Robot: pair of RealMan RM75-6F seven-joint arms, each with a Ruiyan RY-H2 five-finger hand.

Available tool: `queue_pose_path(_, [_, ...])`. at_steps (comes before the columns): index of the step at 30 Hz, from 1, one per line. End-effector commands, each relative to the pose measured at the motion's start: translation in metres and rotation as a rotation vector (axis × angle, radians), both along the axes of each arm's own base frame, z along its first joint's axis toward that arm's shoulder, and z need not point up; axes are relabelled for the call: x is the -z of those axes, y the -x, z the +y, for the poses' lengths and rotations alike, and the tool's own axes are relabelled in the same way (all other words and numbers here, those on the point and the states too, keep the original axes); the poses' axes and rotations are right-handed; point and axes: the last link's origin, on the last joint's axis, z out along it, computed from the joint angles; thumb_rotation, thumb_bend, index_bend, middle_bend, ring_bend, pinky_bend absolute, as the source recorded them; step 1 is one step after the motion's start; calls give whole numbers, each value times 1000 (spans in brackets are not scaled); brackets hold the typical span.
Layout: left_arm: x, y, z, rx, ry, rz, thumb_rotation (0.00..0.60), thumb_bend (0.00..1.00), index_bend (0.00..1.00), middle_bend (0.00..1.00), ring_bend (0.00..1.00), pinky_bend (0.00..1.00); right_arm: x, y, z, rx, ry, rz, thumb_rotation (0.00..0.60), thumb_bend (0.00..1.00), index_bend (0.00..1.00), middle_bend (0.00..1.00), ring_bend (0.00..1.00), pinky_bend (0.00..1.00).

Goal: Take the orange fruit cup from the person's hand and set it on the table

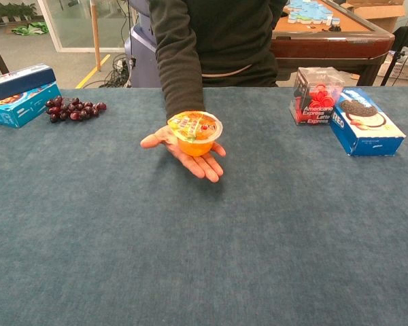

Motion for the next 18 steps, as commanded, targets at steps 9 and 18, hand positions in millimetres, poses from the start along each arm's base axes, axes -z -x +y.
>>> queue_pose_path(9, [1, 0, 1, 2, 1, 0, 600, 299, 0, 0, 32, 95, 0, 0, -1, 1, -2, 2, 600, 287, 0, 124, 0, 129])
queue_pose_path(18, [1, 0, 1, 0, 1, -1, 600, 300, 0, 0, 32, 95, 3, -8, -7, -32, -29, 7, 600, 287, 0, 124, 0, 129])
